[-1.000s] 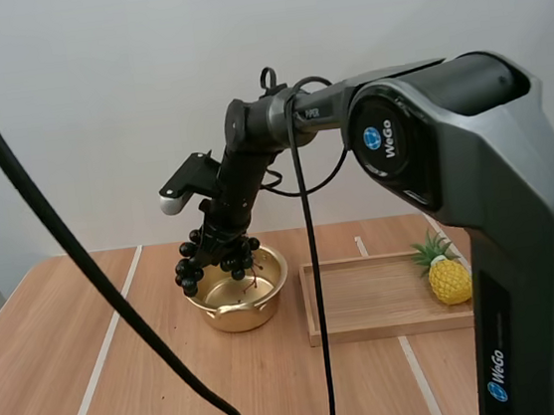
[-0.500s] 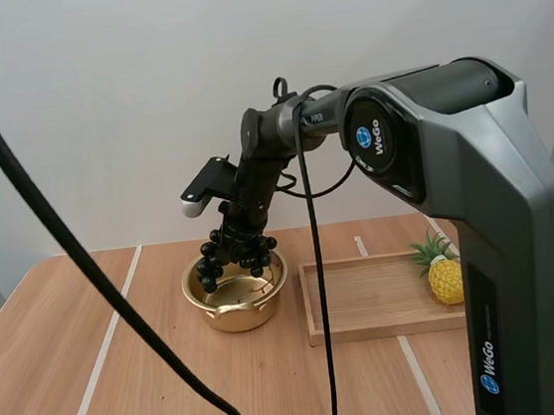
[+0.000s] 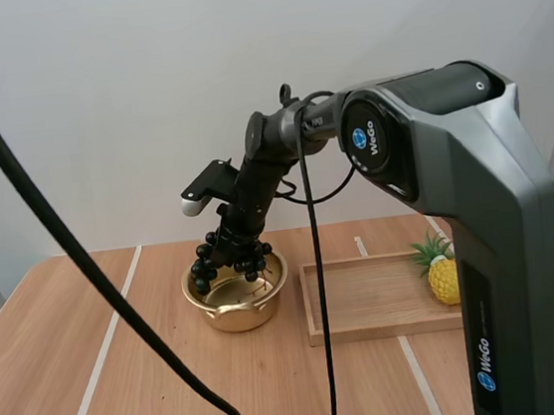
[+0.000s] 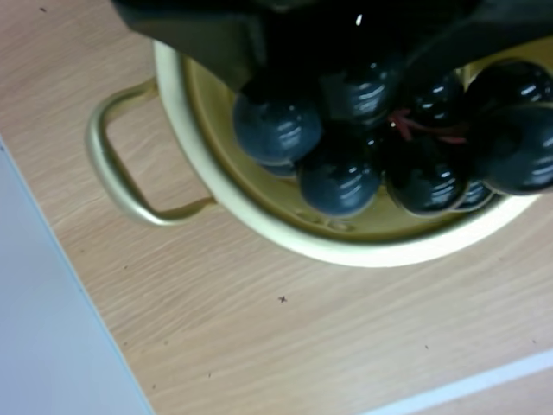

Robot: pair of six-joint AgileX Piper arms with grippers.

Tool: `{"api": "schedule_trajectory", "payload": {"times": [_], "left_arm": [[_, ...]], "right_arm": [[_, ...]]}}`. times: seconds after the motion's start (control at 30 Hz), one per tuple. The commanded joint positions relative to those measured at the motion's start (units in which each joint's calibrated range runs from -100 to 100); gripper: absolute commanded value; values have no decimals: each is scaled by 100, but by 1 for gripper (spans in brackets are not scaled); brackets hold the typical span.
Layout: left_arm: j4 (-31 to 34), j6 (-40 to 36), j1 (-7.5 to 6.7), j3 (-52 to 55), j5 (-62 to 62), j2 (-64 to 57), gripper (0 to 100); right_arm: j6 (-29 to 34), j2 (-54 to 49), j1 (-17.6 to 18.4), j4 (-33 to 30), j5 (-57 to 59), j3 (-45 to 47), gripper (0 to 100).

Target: Open the pot, put the grape inside, and close it

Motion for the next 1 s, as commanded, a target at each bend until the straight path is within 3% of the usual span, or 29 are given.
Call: {"api": "schedule_trajectory", "payload": {"times": [0.0,0.97], "left_arm": [[50,-1,-24,-36,-188,-19,0],[50,-1,-24,-36,-188,-19,0]], "right_arm": [[-48,60,-7,84,-14,-6,0],[-48,746,-7,161,147,41,0]]}}
